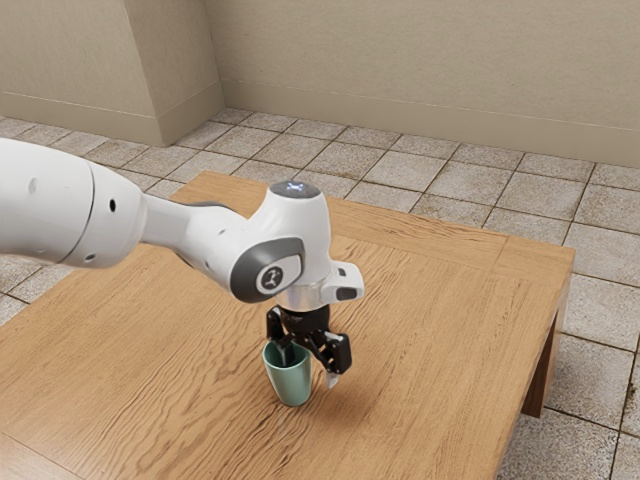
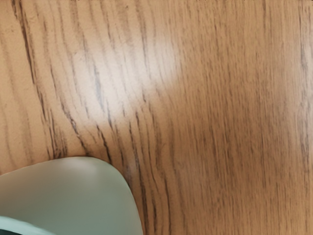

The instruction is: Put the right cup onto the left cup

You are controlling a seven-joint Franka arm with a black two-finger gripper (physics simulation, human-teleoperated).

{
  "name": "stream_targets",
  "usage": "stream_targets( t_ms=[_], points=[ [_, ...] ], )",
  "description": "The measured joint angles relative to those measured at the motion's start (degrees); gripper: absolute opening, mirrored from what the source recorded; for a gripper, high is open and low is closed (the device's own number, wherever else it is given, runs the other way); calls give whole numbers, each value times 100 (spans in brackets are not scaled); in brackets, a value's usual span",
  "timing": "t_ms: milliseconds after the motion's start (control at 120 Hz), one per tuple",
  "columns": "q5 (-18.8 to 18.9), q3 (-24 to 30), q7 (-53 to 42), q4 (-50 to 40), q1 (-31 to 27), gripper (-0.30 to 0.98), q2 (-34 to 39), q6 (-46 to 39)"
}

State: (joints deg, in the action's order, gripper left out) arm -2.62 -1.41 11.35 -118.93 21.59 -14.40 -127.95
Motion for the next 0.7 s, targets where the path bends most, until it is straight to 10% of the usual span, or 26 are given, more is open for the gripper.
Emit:
stream_targets(
  t_ms=[275,700],
  points=[
    [30,-7,22,74,-35,8,-14,-62],
    [118,-45,51,277,-98,-8,79,171]
  ],
)
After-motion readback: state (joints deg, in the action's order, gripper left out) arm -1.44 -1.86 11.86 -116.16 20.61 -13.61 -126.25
